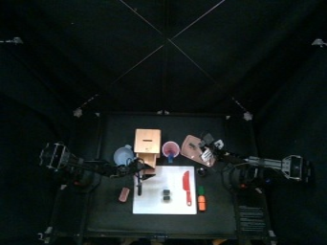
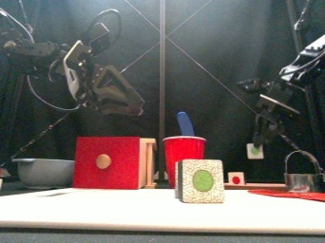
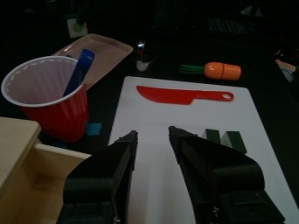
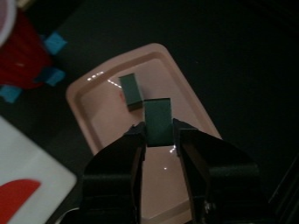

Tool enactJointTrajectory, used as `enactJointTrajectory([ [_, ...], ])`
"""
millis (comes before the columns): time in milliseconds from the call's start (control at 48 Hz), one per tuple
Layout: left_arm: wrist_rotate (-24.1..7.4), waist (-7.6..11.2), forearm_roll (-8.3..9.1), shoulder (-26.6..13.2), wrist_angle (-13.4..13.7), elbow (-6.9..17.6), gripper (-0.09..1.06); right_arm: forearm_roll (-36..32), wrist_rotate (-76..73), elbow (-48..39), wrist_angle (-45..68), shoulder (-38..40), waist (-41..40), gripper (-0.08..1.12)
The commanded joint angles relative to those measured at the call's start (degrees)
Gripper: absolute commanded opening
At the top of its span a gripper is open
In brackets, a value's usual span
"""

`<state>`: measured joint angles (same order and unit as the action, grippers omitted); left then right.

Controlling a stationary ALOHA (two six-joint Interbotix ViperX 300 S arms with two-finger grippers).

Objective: Place sushi on board then cut the sushi with the knife then place the pieces on the plate
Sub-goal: Place the 4 sushi pieces on the plate

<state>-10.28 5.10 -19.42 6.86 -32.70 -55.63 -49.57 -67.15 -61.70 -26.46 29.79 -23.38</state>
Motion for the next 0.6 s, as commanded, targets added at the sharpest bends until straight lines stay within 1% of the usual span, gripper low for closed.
enactJointTrajectory([
  [21,-0.2,-0.44,0.18,0.4,-0.5,0.6,0.76,0.4,0.0,-0.3,5.4,-1.8,-5.0,0.6],
  [125,-0.2,-0.53,0.09,0.4,-0.5,0.5,0.76,-0.1,0.1,-0.5,9.8,-4.5,-8.3,0.61],
  [292,-0.2,-0.62,0.09,0.4,-0.5,0.4,0.76,-0.8,0.1,-0.4,14.1,-8.9,-10.5,0.66],
  [438,-0.1,-0.7,0.09,0.4,-0.5,0.3,0.76,-0.8,0.1,0.4,14.8,-12.6,-10.5,0.71],
  [604,-0.1,-0.7,0.0,0.4,-0.5,0.1,0.76,-0.2,0.0,1.5,14.8,-13.9,-10.3,0.75],
])
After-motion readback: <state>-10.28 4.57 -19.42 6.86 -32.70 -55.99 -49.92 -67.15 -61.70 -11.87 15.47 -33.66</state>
